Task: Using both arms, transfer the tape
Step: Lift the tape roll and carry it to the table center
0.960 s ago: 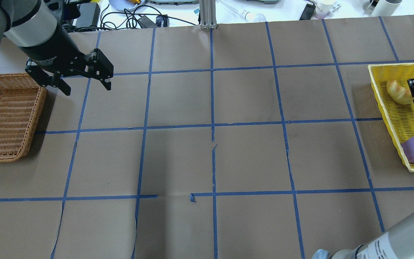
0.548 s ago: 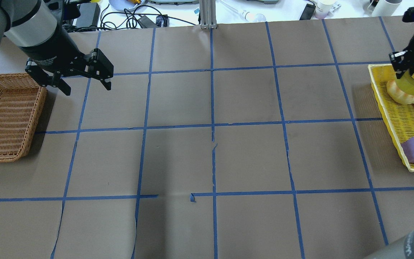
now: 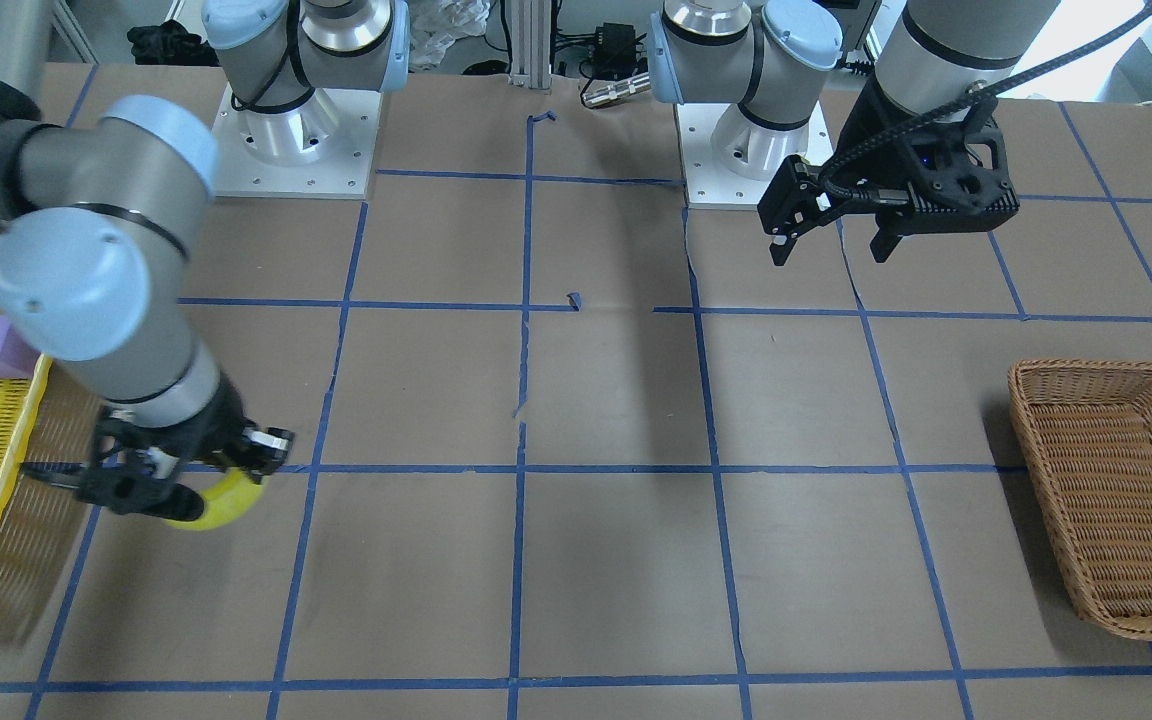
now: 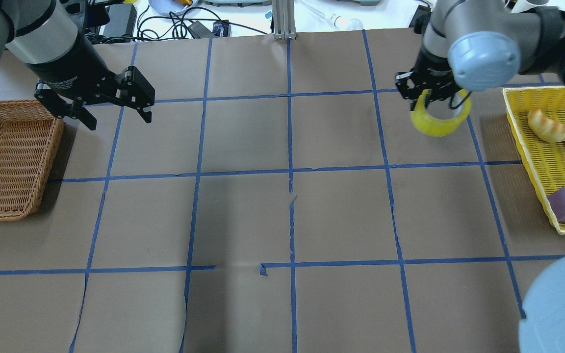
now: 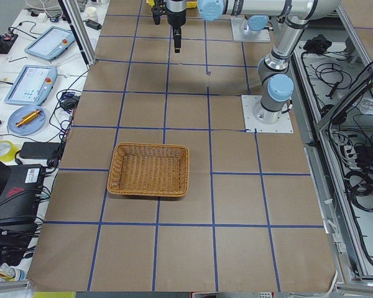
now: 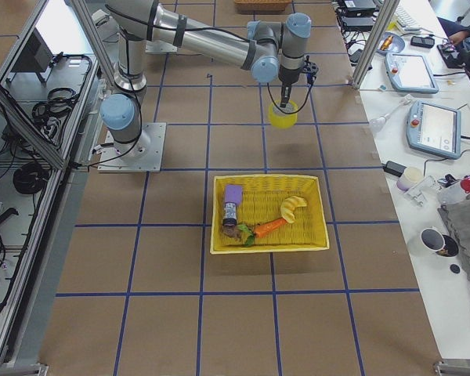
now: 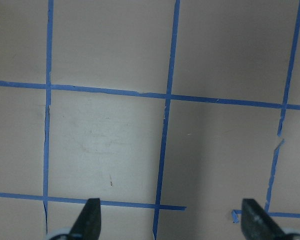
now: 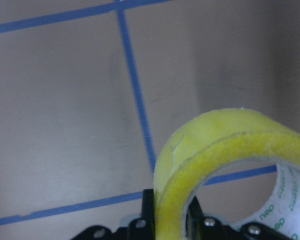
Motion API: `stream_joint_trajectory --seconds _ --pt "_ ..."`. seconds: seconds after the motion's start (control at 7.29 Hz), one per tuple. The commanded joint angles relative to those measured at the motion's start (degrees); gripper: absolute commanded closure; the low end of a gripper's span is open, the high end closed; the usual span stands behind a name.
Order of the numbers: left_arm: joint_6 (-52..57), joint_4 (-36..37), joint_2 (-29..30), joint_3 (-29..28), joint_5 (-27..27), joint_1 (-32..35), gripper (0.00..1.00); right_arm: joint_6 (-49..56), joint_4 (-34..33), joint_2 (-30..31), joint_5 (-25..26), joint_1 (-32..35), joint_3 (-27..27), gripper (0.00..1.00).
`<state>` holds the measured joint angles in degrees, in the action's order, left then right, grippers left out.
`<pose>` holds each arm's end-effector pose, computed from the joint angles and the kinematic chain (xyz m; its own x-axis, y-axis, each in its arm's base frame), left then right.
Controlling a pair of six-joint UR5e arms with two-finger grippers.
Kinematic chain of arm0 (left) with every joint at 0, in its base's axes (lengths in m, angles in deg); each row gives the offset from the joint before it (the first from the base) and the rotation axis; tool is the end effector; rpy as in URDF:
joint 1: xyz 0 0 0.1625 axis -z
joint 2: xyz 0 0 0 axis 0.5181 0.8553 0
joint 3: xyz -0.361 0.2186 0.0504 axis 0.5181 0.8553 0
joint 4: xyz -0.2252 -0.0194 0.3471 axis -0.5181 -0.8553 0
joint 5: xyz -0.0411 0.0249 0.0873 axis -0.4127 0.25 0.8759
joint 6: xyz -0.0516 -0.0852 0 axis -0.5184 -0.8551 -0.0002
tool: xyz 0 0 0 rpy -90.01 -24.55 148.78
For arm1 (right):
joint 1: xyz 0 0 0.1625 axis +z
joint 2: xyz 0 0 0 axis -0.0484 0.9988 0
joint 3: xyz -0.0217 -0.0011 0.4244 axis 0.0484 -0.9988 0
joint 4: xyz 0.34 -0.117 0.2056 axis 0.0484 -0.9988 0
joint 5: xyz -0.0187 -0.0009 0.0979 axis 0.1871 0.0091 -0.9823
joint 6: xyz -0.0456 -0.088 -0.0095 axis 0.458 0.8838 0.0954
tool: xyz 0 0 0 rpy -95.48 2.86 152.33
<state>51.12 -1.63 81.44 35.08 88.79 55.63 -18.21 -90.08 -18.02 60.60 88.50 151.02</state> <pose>-0.1087 -0.4867 0.4973 -0.9953 -0.0946 0.0220 -0.0949 0.9954 -0.0114 0.1450 -0.6159 0.3218 -0.9831 0.1821 0.0199 0.1820 0.9833 -0.0085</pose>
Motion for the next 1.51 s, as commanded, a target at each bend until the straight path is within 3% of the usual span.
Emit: stream_joint_trajectory --seconds 0.0,0.27,0.69,0.82,0.96,1.37 --pt "0.0 0.0 0.0 0.0 0.0 0.09 0.0 -17.5 -6.83 -6.54 -2.1 13.08 -1.37 1.0" --pt "0.0 0.0 0.0 0.0 0.0 0.0 0.0 -28.77 -6.69 -12.78 -4.98 19.61 -8.39 1.0" --pt "0.0 0.0 -0.09 0.0 0.0 0.0 0.0 -29.81 -6.87 -14.82 -5.09 22.27 -8.33 1.0" --pt "0.0 0.0 -0.09 0.0 0.0 0.0 0.0 -29.37 -7.04 -15.35 -4.83 22.36 -8.16 0.83" --pt "0.17 -0.26 -0.09 0.09 0.0 0.09 0.0 -29.02 -7.04 -15.01 -4.04 22.37 -7.89 0.01" --pt "0.1 0.09 0.52 -0.09 -0.17 0.17 0.0 -24.83 -5.65 -9.14 -3.68 20.18 -7.54 0.0"
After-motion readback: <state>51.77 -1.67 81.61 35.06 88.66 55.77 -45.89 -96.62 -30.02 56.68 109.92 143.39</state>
